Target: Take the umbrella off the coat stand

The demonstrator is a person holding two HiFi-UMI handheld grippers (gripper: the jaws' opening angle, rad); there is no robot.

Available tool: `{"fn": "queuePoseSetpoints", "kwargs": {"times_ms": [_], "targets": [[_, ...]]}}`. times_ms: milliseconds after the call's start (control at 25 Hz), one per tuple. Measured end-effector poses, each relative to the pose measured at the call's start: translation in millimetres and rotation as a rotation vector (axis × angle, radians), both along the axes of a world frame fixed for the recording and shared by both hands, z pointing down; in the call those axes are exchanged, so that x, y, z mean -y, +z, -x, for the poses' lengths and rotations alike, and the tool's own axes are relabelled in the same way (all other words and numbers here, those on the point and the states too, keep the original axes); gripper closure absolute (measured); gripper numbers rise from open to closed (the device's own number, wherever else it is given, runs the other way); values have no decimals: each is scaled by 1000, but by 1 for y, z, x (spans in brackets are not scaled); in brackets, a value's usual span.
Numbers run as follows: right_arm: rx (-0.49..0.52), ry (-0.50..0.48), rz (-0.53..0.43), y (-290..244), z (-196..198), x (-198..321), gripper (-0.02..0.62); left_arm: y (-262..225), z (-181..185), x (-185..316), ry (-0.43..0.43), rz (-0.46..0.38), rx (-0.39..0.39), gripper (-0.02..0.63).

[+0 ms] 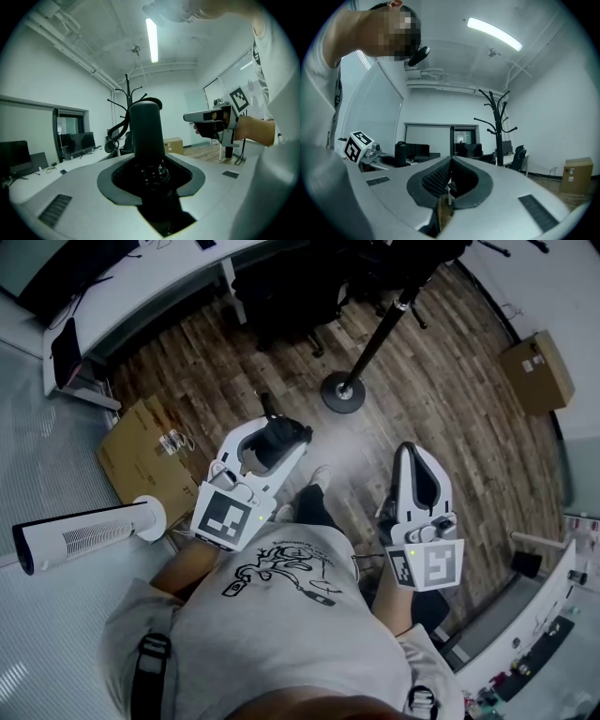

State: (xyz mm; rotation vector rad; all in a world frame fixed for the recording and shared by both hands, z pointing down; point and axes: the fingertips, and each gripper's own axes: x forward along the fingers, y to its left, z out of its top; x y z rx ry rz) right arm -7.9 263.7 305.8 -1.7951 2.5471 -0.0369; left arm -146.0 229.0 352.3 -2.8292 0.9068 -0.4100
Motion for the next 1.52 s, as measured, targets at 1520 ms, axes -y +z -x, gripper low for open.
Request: {"fn": "queuePoseSetpoints", "kwargs": {"times_ms": [1520], "targets": [[0, -35, 27, 1, -178, 156, 586, 15, -202, 157, 60, 21, 77, 419]]}}
